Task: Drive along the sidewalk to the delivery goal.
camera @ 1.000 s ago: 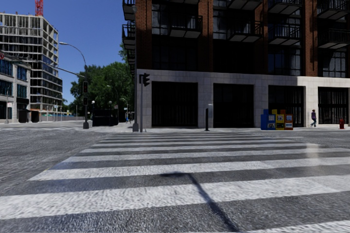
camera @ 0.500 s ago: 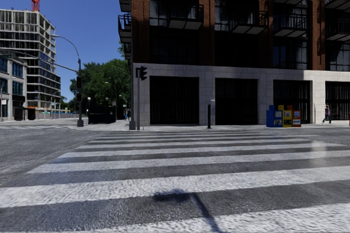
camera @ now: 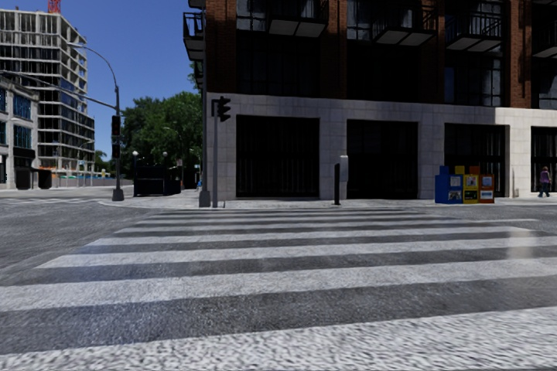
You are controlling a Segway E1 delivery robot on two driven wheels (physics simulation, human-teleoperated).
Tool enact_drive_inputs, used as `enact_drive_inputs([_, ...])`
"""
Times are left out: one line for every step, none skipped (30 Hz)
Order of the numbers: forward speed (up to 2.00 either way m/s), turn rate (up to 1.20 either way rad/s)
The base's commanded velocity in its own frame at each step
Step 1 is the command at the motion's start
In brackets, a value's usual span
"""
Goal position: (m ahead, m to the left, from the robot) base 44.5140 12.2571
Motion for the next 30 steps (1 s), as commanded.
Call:
enact_drive_inputs([1.66, 0.0])
enact_drive_inputs([1.66, 0.0])
enact_drive_inputs([1.66, 0.0])
enact_drive_inputs([1.66, 0.0])
enact_drive_inputs([1.66, 0.0])
enact_drive_inputs([1.66, 0.0])
enact_drive_inputs([1.66, 0.0])
enact_drive_inputs([1.66, 0.0])
enact_drive_inputs([1.66, 0.0])
enact_drive_inputs([1.66, 0.0])
enact_drive_inputs([1.66, 0.0])
enact_drive_inputs([1.66, 0.0])
enact_drive_inputs([1.66, 0.0])
enact_drive_inputs([1.66, 0.0])
enact_drive_inputs([1.66, 0.0])
enact_drive_inputs([1.66, 0.0])
enact_drive_inputs([1.66, 0.0])
enact_drive_inputs([1.66, 0.0])
enact_drive_inputs([1.66, 0.0])
enact_drive_inputs([1.66, 0.0])
enact_drive_inputs([1.66, 0.0])
enact_drive_inputs([1.66, 0.0])
enact_drive_inputs([1.66, 0.0])
enact_drive_inputs([1.66, 0.0])
enact_drive_inputs([1.66, 0.0])
enact_drive_inputs([1.66, 0.0])
enact_drive_inputs([1.66, 0.0])
enact_drive_inputs([1.66, 0.0])
enact_drive_inputs([1.66, 0.0])
enact_drive_inputs([1.66, 0.0])
